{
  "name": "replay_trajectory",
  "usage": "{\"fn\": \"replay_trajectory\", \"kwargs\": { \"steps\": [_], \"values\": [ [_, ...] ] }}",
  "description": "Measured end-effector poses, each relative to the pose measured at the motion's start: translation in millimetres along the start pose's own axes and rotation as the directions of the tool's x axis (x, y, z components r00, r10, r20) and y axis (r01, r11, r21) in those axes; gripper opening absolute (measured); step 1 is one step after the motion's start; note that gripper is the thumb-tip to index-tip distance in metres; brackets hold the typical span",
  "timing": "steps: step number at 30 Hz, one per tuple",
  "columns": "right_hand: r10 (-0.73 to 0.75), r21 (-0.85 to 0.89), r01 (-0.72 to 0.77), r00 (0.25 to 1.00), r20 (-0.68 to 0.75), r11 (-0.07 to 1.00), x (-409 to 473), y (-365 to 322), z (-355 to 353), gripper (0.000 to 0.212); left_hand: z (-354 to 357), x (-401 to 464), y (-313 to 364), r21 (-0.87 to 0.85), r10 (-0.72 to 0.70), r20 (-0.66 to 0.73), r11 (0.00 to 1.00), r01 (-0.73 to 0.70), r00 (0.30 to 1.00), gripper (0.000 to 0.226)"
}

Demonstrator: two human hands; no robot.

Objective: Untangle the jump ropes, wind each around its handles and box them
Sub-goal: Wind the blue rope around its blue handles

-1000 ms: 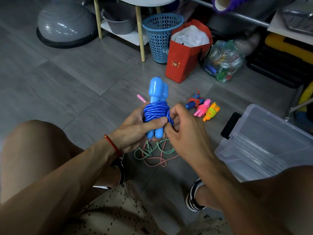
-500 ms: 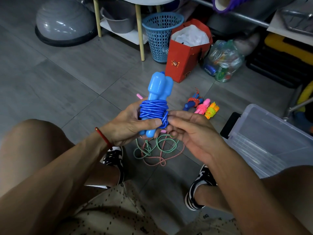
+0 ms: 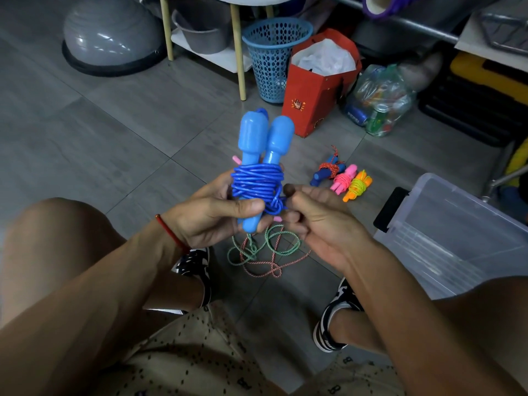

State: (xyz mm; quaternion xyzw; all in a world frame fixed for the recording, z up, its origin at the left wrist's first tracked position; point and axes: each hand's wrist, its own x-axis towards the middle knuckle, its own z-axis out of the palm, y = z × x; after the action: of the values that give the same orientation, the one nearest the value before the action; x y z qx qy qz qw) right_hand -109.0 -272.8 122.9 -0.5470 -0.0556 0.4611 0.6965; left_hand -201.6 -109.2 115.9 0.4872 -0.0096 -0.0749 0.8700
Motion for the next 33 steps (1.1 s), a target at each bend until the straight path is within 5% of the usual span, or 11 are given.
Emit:
{"fn": "replay_trajectory", "kwargs": {
  "steps": [4,8,13,16,18,20,22,25,33],
  "values": [
    [-0.134,-0.199,0.095,0.972,-0.192,0.975,2,-3,-5,0.022,0,4,-4,-0.15,0.029,-0.021,0.988,-0.031,0.999,0.058],
    [-0.213,-0.432,0.122,0.962,-0.169,0.894,-4,-3,-3,0.035,-2,8,-6,-0.232,-0.006,-0.138,0.972,-0.026,0.99,0.054],
    [-0.11,-0.205,0.072,0.977,-0.18,0.976,-6,3,0,0.023,-3,13,-11,-0.247,-0.036,-0.228,0.969,-0.022,0.973,0.063],
    [-0.013,-0.017,0.012,0.995,-0.097,1.0,-6,0,0,0.023,-8,14,-10,-0.228,-0.045,-0.33,0.973,-0.034,0.943,0.047],
    [-0.074,0.009,0.074,0.996,-0.05,0.997,-7,-1,1,0.023,-9,14,-10,-0.2,-0.035,-0.37,0.979,-0.043,0.928,0.029],
    [-0.263,-0.266,0.243,0.964,-0.042,0.933,-7,1,0,0.016,-7,14,-8,-0.205,-0.039,-0.388,0.978,-0.045,0.921,0.024],
    [-0.452,-0.581,0.378,0.892,0.021,0.72,-6,7,-3,0.016,-5,15,-7,-0.214,-0.052,-0.428,0.976,-0.045,0.902,0.03],
    [-0.584,-0.667,0.456,0.811,0.037,0.59,-2,18,-1,0.009,-8,17,-11,-0.189,-0.038,-0.489,0.98,-0.063,0.871,0.036],
    [-0.466,-0.347,0.342,0.796,-0.386,0.873,10,51,19,0.01,-3,26,-27,-0.186,-0.038,-0.679,0.975,-0.122,0.733,0.041]
  ]
}}
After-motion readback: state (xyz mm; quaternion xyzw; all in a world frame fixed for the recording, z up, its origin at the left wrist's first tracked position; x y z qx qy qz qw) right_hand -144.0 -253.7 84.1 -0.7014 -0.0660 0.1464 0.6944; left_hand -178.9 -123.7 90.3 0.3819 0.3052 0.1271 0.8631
